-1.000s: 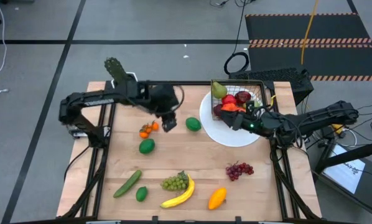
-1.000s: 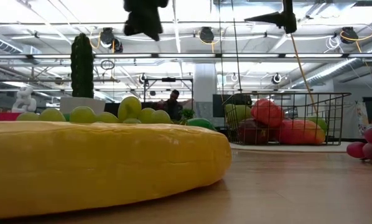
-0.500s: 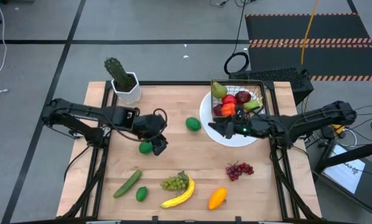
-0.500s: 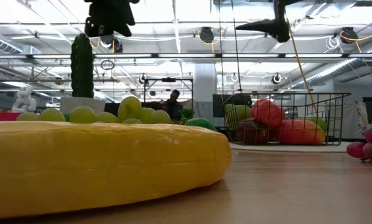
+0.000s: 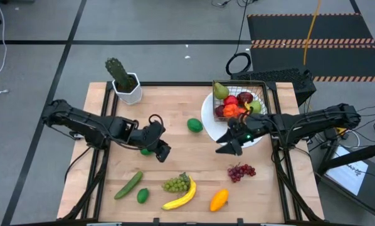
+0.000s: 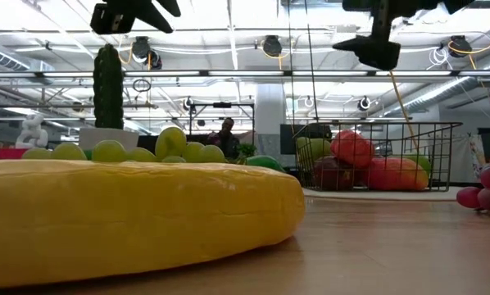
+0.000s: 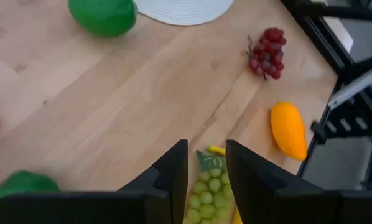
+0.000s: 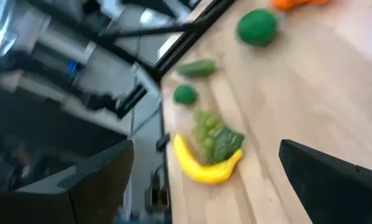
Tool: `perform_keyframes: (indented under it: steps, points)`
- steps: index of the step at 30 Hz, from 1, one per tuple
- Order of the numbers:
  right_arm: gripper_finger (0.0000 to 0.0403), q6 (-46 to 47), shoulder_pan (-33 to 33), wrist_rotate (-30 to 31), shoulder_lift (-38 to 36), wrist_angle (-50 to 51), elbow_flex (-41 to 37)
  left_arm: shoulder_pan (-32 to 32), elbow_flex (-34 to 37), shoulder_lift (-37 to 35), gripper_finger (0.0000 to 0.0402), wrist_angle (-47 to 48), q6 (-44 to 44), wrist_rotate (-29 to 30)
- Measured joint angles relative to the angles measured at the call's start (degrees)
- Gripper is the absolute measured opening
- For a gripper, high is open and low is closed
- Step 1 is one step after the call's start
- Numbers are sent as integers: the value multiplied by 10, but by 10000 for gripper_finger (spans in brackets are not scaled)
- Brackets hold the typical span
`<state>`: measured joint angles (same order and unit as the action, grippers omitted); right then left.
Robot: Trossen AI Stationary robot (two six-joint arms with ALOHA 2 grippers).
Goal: Build produce basket
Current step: Put the mango into the gold wire basket
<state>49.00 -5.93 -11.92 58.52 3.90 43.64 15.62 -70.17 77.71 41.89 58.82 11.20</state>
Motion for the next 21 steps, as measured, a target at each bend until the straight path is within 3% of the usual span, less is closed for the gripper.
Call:
perform_keyframes:
  steps: [8, 13, 21]
  points:
    - [393, -209, -2, -91, 0, 71, 0, 18, 0, 16, 108, -13, 90, 37]
    - [393, -277, -14, -149, 0, 121, 0, 29, -1, 26, 108, -71, 95, 46]
    - [393, -326, -63, -132, 0, 149, 0, 33, 0, 48, 108, -123, 105, 64]
